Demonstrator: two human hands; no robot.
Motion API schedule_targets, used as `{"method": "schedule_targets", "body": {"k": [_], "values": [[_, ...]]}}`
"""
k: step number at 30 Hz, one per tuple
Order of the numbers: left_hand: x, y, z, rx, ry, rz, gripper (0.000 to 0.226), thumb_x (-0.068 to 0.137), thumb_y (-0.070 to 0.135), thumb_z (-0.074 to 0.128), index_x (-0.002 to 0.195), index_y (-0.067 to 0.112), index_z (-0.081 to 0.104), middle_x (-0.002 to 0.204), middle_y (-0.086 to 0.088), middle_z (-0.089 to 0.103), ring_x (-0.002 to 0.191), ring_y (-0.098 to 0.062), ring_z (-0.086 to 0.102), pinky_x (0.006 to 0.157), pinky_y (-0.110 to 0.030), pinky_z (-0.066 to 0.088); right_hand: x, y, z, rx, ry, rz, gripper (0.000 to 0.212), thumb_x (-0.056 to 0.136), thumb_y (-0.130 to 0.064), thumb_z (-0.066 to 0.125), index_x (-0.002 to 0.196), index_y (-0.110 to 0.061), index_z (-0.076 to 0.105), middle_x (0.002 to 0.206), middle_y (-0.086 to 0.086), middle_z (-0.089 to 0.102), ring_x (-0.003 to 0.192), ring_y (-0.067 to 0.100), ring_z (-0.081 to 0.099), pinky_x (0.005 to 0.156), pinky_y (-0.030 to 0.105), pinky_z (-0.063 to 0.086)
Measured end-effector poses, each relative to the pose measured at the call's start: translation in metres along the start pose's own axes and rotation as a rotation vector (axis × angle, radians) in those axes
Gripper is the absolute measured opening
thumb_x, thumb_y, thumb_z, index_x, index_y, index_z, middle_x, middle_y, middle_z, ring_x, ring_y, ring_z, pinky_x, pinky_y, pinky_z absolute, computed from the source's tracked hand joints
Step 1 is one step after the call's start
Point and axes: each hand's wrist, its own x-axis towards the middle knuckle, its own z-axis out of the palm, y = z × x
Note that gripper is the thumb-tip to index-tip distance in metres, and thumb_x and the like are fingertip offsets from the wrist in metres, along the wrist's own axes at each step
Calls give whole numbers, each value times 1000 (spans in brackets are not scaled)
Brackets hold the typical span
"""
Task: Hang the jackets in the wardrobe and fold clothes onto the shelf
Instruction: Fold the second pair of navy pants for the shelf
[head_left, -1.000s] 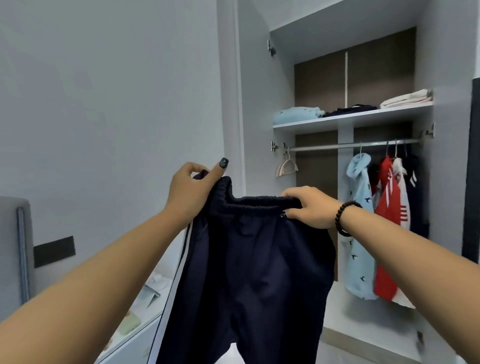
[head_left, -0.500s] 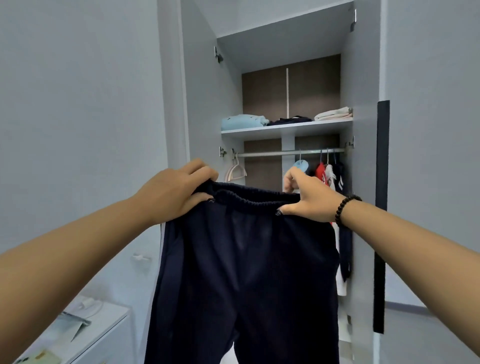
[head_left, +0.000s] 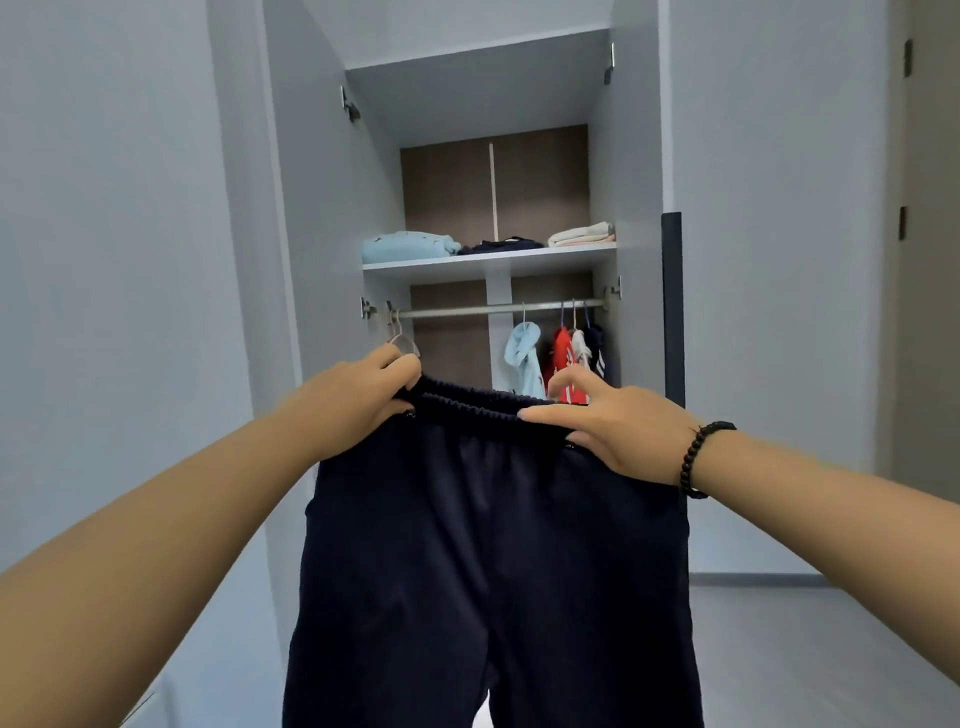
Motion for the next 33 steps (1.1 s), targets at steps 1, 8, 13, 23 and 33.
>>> {"method": "schedule_targets", "body": {"k": [1,8,13,23,33], "values": [[-1,-1,1,-8,-30,4,17,96,19,57,96,16,41,101,0,44,72,-31,53,69,-45,49,0,-2,1,13,-16,19,53,96,-25,52,143,-40,34,135,-3,33,65,18,57,63,29,54],[-34,-5,8,-111,-93,50,24,89,4,61,83,14,40,100,0,47,75,-27,49,67,-38,46,-1,-16,-1,188,-81,128,26,94,-28,56,119,-20,59,128,0,37,92,20,57,88,32,50],[-78,-6,21,-225,-107,-21,33,86,4,67,78,21,40,86,3,47,70,-15,44,64,-25,40,-9,-33,7,251,-95,184,16,94,-17,56,106,-10,65,108,4,55,100,20,53,93,28,42],[-89,-4,40,-780,-129,-586,21,86,25,73,90,23,52,91,2,61,79,-14,58,65,-24,44,45,-60,41,223,-113,395,19,94,-11,51,110,-16,61,112,4,50,96,24,56,86,38,50],[-85,-53,61,-1015,97,-924,17,78,17,81,91,21,72,92,3,74,87,-17,70,74,-28,58,113,-73,78,699,7,637,22,86,0,56,88,-18,69,116,5,63,102,22,60,77,27,49]]}}
